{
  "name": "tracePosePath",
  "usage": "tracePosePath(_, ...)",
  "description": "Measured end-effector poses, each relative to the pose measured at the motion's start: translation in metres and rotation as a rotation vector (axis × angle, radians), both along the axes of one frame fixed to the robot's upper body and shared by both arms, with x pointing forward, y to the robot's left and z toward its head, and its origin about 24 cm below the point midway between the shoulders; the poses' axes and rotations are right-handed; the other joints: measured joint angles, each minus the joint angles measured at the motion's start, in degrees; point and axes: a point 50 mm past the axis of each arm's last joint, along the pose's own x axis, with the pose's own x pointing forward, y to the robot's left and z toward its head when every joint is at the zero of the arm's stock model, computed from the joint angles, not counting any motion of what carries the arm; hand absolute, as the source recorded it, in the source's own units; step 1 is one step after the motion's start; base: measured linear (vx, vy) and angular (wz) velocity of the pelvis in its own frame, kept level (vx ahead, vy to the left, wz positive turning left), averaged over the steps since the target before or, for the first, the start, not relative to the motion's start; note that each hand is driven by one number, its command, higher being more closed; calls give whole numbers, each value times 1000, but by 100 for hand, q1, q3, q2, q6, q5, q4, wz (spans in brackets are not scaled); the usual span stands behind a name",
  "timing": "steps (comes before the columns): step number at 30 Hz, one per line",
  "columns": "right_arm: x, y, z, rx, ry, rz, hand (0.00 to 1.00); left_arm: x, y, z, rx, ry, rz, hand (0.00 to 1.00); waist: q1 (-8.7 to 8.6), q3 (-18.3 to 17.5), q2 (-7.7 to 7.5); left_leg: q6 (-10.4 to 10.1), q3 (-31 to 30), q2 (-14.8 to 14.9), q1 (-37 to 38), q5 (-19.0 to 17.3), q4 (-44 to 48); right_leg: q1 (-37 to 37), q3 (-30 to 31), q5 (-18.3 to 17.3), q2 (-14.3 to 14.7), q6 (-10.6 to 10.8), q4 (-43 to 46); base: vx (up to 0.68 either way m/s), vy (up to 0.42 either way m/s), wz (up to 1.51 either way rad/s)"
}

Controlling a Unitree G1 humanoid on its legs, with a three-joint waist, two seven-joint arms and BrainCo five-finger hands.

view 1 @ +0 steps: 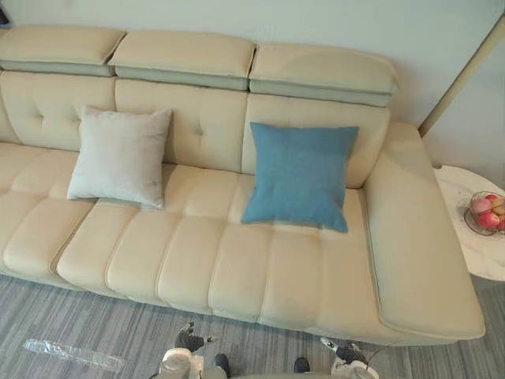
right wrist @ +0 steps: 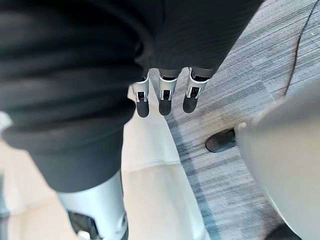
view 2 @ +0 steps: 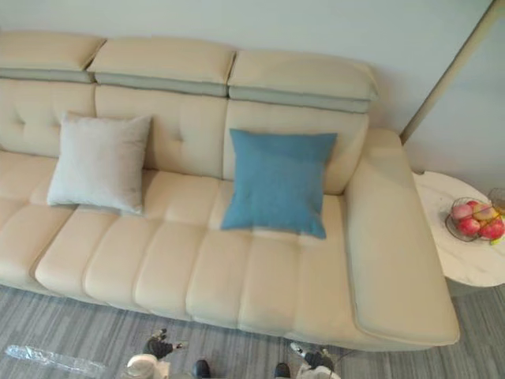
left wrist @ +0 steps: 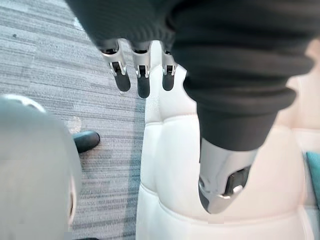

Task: Pick up cushions and gather them together orderly.

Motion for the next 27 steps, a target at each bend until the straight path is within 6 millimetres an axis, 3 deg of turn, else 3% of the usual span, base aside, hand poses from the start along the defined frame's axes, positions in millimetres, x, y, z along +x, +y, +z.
tracePosePath(8,-6,-2,-2,3,34,0,0,-5,1,-2,16,26,-31,0,-15,-12,-23,-16,165,-49,369,20,-360,95,86,1,2,-85,-71,27,4,-11)
tracePosePath(9,-13,-2,-4,12,52,5,0,-12,2,-5,13,54,-50,0,-103,2,5,-46,124,-77,519,221,-661,158,69,9,11,-83,-179,0,0,0)
tracePosePath(19,-16,-2,-5,-1,77,37,0,-16,4,-5,13,63,-41,0,-103,19,23,-41,86,-76,556,226,-655,229,-2,10,11,-82,-177,-1,-1,2)
tracePosePath(27,-21,-13,-4,-70,131,110,0,-15,8,-5,2,52,14,0,-133,269,111,-50,241,-20,792,219,-576,376,33,26,13,-41,-56,-54,-21,-7)
